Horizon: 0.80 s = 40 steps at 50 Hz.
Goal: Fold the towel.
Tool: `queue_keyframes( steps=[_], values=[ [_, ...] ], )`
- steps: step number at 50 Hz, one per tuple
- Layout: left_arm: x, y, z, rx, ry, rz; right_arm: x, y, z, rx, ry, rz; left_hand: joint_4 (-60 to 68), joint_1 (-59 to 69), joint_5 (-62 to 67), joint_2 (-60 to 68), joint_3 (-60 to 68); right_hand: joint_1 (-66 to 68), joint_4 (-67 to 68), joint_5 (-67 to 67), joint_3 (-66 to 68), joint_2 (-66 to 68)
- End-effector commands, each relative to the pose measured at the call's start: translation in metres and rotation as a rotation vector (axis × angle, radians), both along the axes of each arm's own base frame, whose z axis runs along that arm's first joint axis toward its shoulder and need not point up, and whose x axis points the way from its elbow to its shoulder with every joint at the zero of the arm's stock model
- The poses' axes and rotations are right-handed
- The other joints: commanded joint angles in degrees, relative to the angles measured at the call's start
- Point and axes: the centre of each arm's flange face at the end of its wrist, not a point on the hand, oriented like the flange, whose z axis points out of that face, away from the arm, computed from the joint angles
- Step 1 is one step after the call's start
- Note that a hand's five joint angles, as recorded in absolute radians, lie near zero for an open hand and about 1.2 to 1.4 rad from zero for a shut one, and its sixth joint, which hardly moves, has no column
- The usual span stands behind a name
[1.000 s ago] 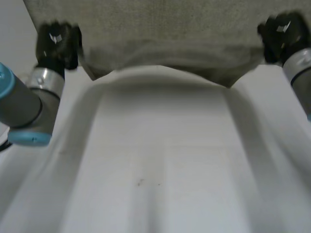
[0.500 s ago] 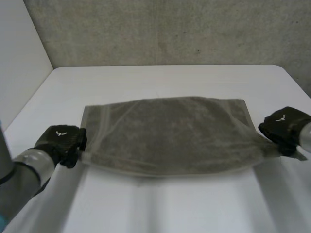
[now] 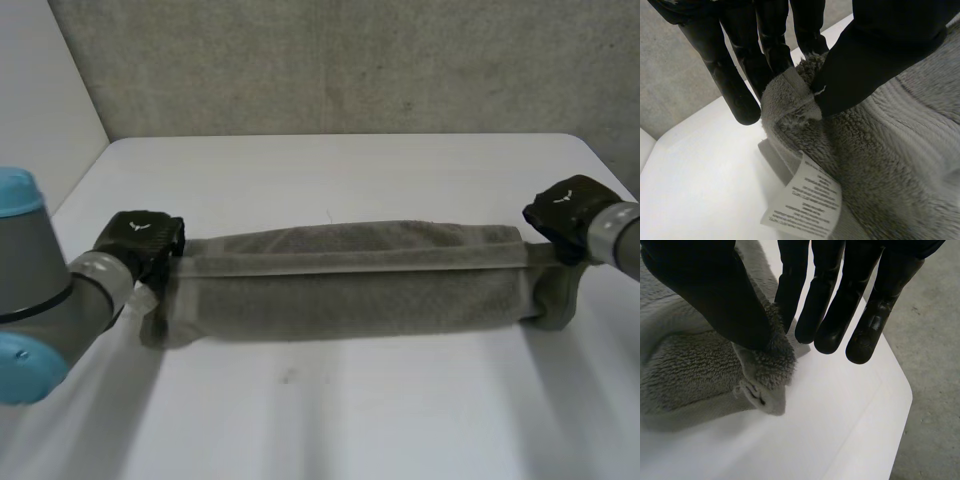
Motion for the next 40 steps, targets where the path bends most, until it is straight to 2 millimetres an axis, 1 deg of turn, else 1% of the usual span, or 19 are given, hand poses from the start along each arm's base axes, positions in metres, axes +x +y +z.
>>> queue_keyframes(
  steps=[1,7,16,17,18,19,20,21,22,23,24,26,27,29,32,34,35,37,40],
  values=[
    [-0.013,-0.041,-0.021,-0.055,0.015,-0.005,0.019,-0.037,-0.028,-0.102,-0.056,-0.026,10.3,11.9,10.6,10.2,10.3,18.8,11.2,16.5,11.7,12.5],
    [-0.020,-0.065,-0.027,-0.128,0.037,-0.003,0.026,-0.056,-0.040,-0.182,-0.088,-0.051,10.3,11.9,10.6,10.2,10.3,18.8,11.2,16.5,11.7,12.5],
    [-0.025,-0.079,-0.033,-0.214,0.057,-0.010,0.035,-0.069,-0.058,-0.204,-0.091,-0.046,10.3,11.9,10.6,10.2,10.3,18.8,11.2,16.5,11.7,12.5],
    [-0.026,-0.082,-0.034,-0.234,0.058,-0.012,0.037,-0.071,-0.061,-0.206,-0.092,-0.043,10.3,11.9,10.6,10.2,10.3,-2.9,-10.6,-5.2,-10.1,-9.2],
    [-0.026,-0.083,-0.035,-0.249,0.059,-0.013,0.038,-0.073,-0.063,-0.211,-0.095,-0.041,10.3,11.9,10.6,10.2,10.3,-31.6,-39.2,-33.9,-38.8,-37.9],
    [-0.026,-0.083,-0.035,-0.249,0.059,-0.013,0.038,-0.073,-0.063,-0.211,-0.095,-0.041,10.3,11.9,10.6,10.2,10.3,-31.9,-39.5,-34.2,-39.0,-38.2],
    [-0.026,-0.084,-0.036,-0.256,0.061,-0.013,0.041,-0.075,-0.063,-0.233,-0.097,-0.039,-11.0,-9.4,-10.7,-11.1,-11.0,-51.2,-58.8,-53.5,-58.3,-57.5],
    [-0.026,-0.085,-0.036,-0.265,0.059,-0.008,0.044,-0.078,-0.061,-0.267,-0.103,-0.042,-52.1,-50.4,-51.7,-52.1,-52.0,-51.2,-58.8,-53.5,-58.3,-57.5],
    [-0.026,-0.085,-0.036,-0.265,0.059,-0.008,0.044,-0.078,-0.061,-0.268,-0.103,-0.042,-52.5,-50.8,-52.1,-52.5,-52.4,-51.2,-58.8,-53.5,-58.3,-57.5],
    [-0.027,-0.085,-0.035,-0.275,0.059,-0.010,0.044,-0.082,-0.056,-0.313,-0.111,-0.055,-57.6,-56.0,-57.2,-57.7,-57.6,-51.2,-58.8,-53.5,-58.3,-57.5],
    [-0.027,-0.085,-0.035,-0.275,0.059,-0.010,0.044,-0.082,-0.056,-0.313,-0.111,-0.055,-57.7,-56.0,-57.3,-57.7,-57.6,-51.2,-58.8,-53.5,-58.3,-57.5],
    [-0.028,-0.083,-0.032,-0.288,0.066,-0.015,0.042,-0.088,-0.037,-0.401,-0.127,-0.093,-59.7,-58.1,-59.4,-59.8,-59.7,-51.2,-58.8,-53.5,-58.3,-57.5],
    [-0.028,-0.083,-0.032,-0.288,0.066,-0.015,0.042,-0.088,-0.037,-0.402,-0.127,-0.093,-59.7,-58.1,-59.4,-59.8,-59.7,-51.2,-58.8,-53.5,-58.3,-57.5],
    [-0.027,-0.081,-0.023,-0.307,0.071,-0.013,0.037,-0.086,-0.008,-0.471,-0.180,-0.132,-59.7,-58.1,-59.4,-59.8,-59.7,-51.2,-58.8,-53.5,-58.3,-57.5],
    [-0.026,-0.079,-0.015,-0.321,0.075,-0.013,0.034,-0.083,0.005,-0.488,-0.222,-0.148,-59.7,-58.1,-59.4,-59.8,-59.7,-51.2,-58.8,-53.5,-58.3,-57.5],
    [-0.024,-0.073,-0.004,-0.336,0.079,-0.013,0.030,-0.071,0.030,-0.510,-0.311,-0.156,-59.7,-58.1,-59.4,-59.8,-59.7,-51.2,-58.8,-53.5,-58.3,-57.5],
    [-0.024,-0.073,-0.004,-0.336,0.079,-0.013,0.030,-0.071,0.030,-0.510,-0.312,-0.156,-59.7,-58.1,-59.4,-59.8,-59.7,-51.2,-58.8,-53.5,-58.3,-57.5],
    [-0.022,-0.066,0.006,-0.345,0.083,-0.013,0.029,-0.057,0.053,-0.521,-0.385,-0.137,-59.7,-58.1,-59.4,-59.8,-59.7,-51.2,-58.8,-53.5,-58.3,-57.5],
    [-0.021,-0.061,0.011,-0.349,0.086,-0.014,0.029,-0.049,0.059,-0.514,-0.404,-0.121,-59.7,-58.1,-59.4,-59.8,-59.7,-51.2,-58.8,-53.5,-58.3,-57.5]
  ],
)
